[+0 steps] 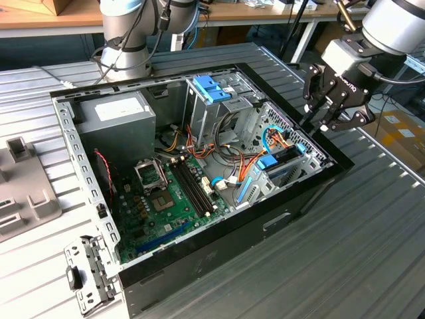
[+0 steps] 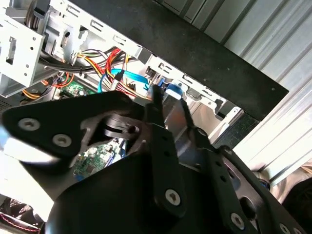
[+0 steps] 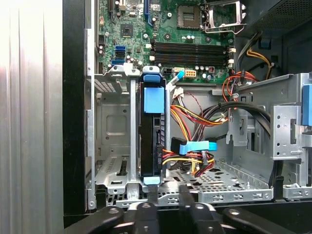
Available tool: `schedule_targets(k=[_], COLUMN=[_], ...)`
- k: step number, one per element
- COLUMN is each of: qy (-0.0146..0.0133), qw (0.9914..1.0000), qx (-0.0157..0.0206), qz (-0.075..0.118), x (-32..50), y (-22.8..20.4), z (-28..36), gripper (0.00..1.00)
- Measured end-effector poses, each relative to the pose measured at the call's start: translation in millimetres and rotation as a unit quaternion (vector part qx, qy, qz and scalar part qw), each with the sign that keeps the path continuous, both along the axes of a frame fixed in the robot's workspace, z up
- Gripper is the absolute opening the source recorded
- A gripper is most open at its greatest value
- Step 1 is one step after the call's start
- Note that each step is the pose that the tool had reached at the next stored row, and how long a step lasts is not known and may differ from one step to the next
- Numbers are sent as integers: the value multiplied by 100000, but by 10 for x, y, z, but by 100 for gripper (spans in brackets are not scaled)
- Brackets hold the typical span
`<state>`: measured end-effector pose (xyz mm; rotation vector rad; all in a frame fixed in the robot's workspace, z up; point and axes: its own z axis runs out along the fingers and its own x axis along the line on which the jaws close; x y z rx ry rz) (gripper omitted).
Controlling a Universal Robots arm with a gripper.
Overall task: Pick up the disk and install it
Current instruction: 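Insert the second disk wire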
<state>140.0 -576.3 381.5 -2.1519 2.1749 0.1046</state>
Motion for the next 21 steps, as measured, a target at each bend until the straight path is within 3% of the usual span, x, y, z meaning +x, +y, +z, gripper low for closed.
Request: schedule_targets(k=[1, 11, 14, 16, 21], qy=[-1, -6, -7, -6, -6], qw=[100000, 100000, 100000, 99999, 99997], qx=[4, 61, 161, 456, 756], qz=[-1, -2, 2, -3, -1], x=[0, -43, -102, -208, -290], y=[0, 2, 2, 1, 3], z=[0, 16, 16, 11, -20], gripper=[36, 36, 36, 36, 36])
